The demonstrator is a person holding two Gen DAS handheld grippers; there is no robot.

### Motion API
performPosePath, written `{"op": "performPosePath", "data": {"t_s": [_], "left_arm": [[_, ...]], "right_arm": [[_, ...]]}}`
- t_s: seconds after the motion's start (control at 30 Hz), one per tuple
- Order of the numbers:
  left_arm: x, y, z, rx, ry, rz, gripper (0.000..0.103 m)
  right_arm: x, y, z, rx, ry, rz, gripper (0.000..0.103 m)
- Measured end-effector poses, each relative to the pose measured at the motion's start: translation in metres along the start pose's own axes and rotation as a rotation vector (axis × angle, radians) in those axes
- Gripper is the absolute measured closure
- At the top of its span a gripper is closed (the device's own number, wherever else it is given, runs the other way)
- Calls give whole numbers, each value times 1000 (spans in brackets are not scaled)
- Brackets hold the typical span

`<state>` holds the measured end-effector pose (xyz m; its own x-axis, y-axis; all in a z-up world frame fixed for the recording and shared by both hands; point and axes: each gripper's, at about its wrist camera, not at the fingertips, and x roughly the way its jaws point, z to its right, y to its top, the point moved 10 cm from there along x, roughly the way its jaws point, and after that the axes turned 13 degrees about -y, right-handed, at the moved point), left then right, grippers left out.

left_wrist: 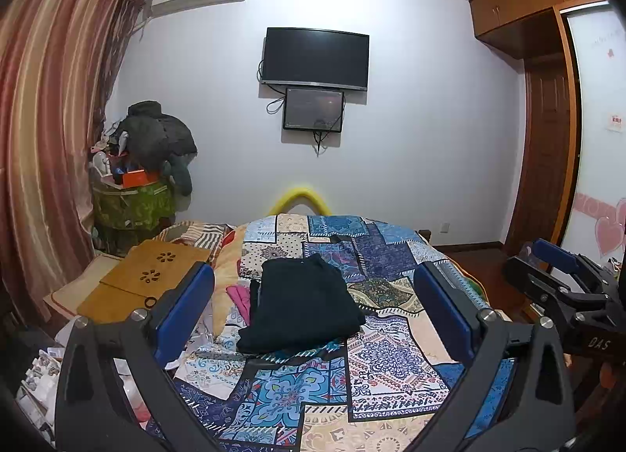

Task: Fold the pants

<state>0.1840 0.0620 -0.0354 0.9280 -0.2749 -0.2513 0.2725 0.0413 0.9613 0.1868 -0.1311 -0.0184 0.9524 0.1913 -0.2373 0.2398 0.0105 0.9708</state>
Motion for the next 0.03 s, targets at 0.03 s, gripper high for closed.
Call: {"op": "performPosePath", "data": {"t_s": [0.03], "left_arm": [[0, 0, 0, 0, 0, 2, 0]], "right_arm": [[0, -2, 0, 0, 0, -1, 0]]}}
